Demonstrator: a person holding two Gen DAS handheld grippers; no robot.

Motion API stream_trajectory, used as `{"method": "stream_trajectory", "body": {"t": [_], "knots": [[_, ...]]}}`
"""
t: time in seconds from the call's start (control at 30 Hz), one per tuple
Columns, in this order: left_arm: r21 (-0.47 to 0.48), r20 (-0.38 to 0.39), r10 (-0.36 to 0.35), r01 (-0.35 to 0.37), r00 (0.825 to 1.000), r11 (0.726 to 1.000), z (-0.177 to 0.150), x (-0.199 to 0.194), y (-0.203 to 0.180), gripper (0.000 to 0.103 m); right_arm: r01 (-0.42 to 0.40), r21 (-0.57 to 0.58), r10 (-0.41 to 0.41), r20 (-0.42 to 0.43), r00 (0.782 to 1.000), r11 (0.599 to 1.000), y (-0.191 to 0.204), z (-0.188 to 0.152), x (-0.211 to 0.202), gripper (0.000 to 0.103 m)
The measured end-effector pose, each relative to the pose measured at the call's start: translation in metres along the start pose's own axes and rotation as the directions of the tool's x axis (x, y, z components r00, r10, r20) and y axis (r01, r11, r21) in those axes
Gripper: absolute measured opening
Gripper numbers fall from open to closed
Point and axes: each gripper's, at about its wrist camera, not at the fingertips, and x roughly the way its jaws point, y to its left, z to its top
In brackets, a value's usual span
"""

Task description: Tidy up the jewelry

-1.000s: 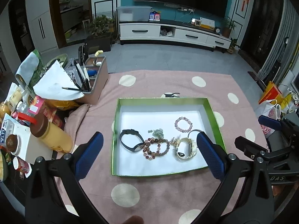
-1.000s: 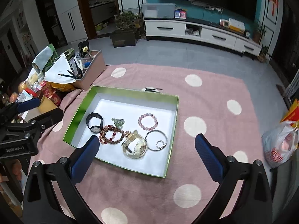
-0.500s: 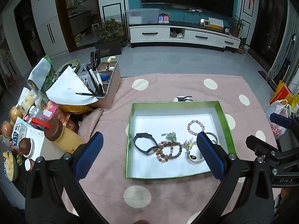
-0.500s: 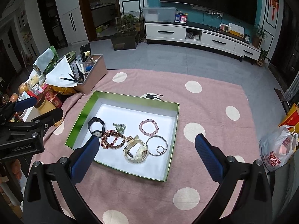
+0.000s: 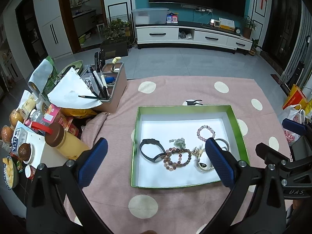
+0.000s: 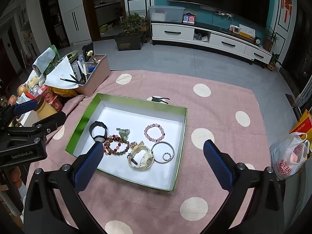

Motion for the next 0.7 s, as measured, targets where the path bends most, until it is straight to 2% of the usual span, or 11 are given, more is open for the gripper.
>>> {"method": "stream_trajectory", "body": {"t": [0.7], "knots": [[-0.004,-0.011,0.007,-0.007,1.000,1.000,-0.0010,0.0076,0.0007,0.101,0.015,0.004,-0.015,0.002,1.000,1.000,0.0000,-0.0006,0.0074,0.102]]}}
